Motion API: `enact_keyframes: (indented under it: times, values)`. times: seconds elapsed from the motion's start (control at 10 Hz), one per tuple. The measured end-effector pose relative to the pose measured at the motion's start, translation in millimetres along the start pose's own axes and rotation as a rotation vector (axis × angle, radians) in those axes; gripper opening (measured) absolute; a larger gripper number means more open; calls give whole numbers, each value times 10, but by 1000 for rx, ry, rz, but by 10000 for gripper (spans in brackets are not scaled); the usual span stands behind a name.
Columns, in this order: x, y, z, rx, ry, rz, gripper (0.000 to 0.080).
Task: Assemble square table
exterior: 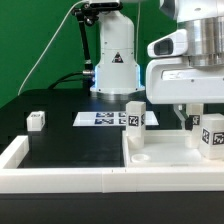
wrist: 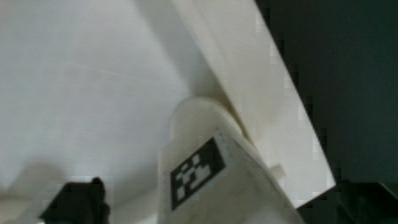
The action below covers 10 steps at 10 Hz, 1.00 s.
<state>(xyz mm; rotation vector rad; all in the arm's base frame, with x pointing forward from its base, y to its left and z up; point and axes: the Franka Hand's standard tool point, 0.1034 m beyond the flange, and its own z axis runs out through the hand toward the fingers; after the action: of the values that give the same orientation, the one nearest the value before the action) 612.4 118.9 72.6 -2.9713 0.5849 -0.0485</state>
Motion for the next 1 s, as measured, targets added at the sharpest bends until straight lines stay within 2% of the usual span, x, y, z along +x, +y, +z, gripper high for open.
enact_keyframes:
  times: [0.4,0.6,0.8,1.0]
  values:
    - [30,-30,-6,-53,-21,-357,649]
    - [54,-12,-15,-58,-18,-504,649]
    - [54,-9,-12,-57,-19,-524,636]
    - [54,-9,-12,-57,-19,-510,285]
